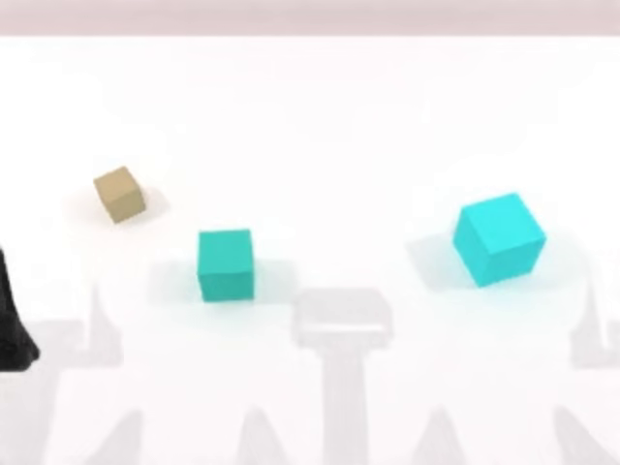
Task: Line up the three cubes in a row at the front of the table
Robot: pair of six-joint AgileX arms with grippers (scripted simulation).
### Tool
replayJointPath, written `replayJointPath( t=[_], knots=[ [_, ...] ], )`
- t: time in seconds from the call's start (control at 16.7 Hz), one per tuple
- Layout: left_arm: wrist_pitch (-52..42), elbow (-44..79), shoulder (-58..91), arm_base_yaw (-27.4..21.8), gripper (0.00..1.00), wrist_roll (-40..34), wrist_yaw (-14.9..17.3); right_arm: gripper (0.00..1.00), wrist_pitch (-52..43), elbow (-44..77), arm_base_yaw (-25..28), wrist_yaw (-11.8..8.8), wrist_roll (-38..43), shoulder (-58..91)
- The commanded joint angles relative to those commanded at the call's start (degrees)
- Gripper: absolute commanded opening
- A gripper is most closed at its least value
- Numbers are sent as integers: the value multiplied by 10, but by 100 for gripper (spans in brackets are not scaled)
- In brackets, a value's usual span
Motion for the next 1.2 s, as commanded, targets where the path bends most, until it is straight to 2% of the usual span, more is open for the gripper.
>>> replayJointPath(
  t=[0.24, 0.48, 0.9, 1.2],
  knots=[
    [-11, 16, 14, -3, 100, 6, 6, 100, 0, 0, 0, 0, 0, 0],
    [-77, 120, 108, -20, 100, 44, 35, 100, 0, 0, 0, 0, 0, 0],
    [-291, 499, 430, -54, 100, 169, 93, 100, 0, 0, 0, 0, 0, 0],
    [-469, 797, 721, -74, 100, 273, 111, 100, 0, 0, 0, 0, 0, 0]
  ],
)
